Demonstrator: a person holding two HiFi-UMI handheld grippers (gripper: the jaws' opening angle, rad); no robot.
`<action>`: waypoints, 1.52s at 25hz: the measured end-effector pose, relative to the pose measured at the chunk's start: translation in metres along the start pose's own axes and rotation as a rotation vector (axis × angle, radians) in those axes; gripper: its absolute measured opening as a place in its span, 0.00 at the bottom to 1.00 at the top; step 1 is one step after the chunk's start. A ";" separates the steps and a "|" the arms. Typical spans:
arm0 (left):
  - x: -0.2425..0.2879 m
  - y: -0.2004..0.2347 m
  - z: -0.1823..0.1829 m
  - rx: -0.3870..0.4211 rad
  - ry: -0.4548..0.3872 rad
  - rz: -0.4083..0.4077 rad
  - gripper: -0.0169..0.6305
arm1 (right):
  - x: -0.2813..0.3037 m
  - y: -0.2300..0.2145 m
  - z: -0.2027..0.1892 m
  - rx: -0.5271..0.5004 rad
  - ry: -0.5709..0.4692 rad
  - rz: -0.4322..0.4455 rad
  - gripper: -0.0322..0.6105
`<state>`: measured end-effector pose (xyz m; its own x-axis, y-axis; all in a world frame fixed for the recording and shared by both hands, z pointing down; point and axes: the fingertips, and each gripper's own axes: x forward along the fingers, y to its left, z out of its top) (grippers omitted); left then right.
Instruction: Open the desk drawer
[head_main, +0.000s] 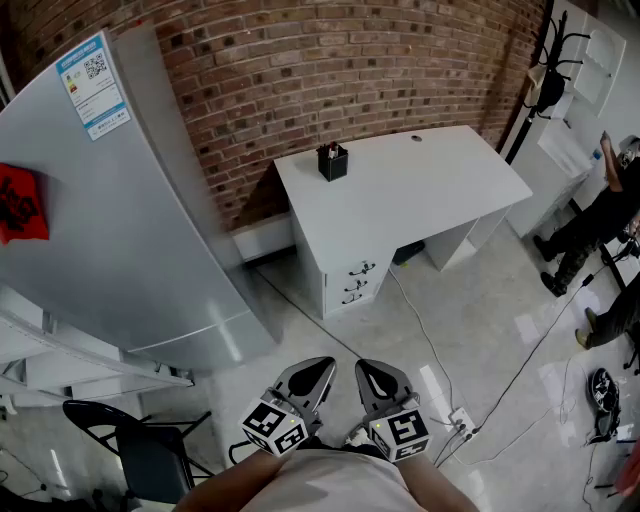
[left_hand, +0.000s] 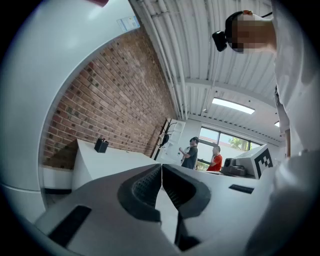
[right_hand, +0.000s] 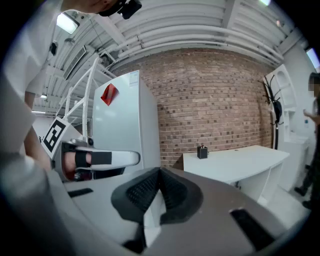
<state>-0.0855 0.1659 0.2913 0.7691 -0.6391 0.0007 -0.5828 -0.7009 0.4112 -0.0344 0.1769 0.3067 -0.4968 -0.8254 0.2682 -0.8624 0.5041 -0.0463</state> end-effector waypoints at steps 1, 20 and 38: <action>-0.001 0.001 0.000 -0.001 -0.001 0.002 0.04 | 0.000 0.002 0.001 -0.003 -0.001 0.002 0.07; 0.002 -0.007 -0.006 -0.006 0.011 0.001 0.04 | -0.012 -0.005 -0.002 0.021 -0.010 -0.008 0.08; 0.045 -0.043 -0.025 -0.004 0.001 0.082 0.04 | -0.063 -0.080 -0.018 0.060 -0.024 -0.026 0.08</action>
<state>-0.0200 0.1751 0.2962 0.7190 -0.6941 0.0354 -0.6428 -0.6448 0.4137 0.0674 0.1929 0.3107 -0.4755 -0.8443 0.2471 -0.8791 0.4668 -0.0969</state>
